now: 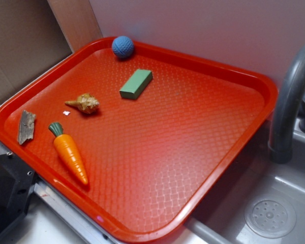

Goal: Grab the wood chip.

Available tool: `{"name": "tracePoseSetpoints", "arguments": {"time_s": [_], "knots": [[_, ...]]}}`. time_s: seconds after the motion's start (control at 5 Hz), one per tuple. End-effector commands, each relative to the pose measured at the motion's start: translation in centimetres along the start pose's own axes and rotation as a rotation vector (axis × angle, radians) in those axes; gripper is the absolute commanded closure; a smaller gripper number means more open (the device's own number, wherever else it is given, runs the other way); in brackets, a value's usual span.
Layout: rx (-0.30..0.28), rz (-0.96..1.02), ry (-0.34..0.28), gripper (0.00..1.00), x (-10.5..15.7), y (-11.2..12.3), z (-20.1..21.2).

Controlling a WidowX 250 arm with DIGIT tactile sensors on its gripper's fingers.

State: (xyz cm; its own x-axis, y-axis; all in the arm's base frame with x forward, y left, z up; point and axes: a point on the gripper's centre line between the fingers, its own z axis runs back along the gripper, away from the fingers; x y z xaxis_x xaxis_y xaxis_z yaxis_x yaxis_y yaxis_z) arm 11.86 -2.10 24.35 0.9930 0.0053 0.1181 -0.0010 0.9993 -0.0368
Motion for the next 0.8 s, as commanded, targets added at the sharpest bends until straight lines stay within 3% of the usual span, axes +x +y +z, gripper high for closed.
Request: {"name": "tracePoseSetpoints", "arguments": {"time_s": [0.0,0.4,0.6], "knots": [[0.000,0.000,0.000,0.00,0.0,0.0,0.0],[0.036,0.430,0.052,0.00,3.3,5.0,-9.3],[0.109,0.514,0.039,0.00,2.4,7.4,-12.8]]}}
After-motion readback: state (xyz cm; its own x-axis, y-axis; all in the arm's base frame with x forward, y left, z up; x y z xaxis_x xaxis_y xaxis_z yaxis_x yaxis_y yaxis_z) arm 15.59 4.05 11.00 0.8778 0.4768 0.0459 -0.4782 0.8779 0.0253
